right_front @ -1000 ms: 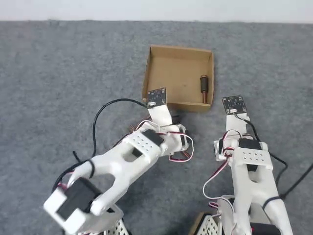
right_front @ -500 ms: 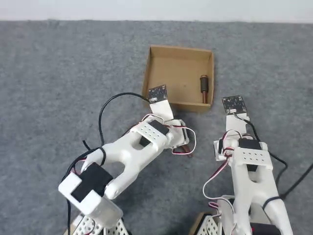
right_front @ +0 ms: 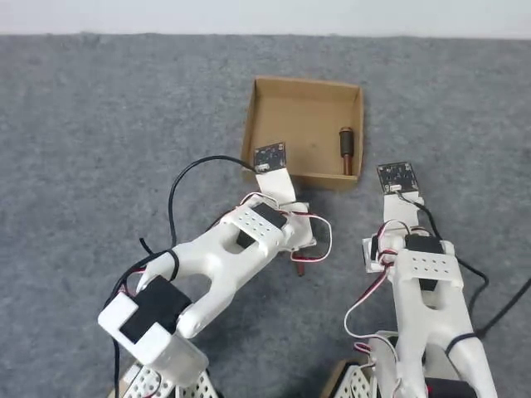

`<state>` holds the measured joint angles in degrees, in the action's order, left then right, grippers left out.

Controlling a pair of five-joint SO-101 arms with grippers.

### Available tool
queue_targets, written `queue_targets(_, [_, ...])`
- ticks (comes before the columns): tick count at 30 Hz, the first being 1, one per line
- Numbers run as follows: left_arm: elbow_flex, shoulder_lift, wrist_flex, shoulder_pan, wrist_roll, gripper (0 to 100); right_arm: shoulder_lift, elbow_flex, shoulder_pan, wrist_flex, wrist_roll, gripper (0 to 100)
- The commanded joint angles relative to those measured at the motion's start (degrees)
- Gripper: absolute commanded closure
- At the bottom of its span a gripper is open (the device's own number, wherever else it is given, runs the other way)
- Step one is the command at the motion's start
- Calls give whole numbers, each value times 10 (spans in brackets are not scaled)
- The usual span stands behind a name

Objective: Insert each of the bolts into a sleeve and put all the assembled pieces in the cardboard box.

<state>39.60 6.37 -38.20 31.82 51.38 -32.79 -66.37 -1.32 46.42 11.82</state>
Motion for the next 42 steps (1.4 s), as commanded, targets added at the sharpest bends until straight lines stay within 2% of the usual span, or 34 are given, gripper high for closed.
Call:
queue_targets(1, [-26,-13,-14,-3,-30,991,-26,2,-7,-9,7,991])
queue_targets(4, [-30,-55,-60,-3,-77,990,-26,2,-7,-9,7,991])
queue_targets(8, [-29,-123,-113,-7,-221,989,-26,2,-7,-9,7,991])
queue_targets(11, [-15,-157,-122,-8,-314,989,-26,2,-7,-9,7,991])
queue_targets(13, [-5,-174,-122,-8,-347,989,-26,2,-7,-9,7,991])
queue_targets(18, [0,-208,-125,-9,-353,989,-26,2,-7,-9,7,991])
queue_targets(21, [12,-231,-123,-38,-353,989,-26,2,-7,-9,7,991])
queue_targets(31, [23,-300,-105,-264,-353,989,-26,2,-7,-9,6,991])
queue_targets(35, [65,-301,-30,-345,-353,989,-27,2,0,-9,6,991])
queue_targets(42, [191,-304,137,-446,-353,989,-27,2,61,-15,6,989])
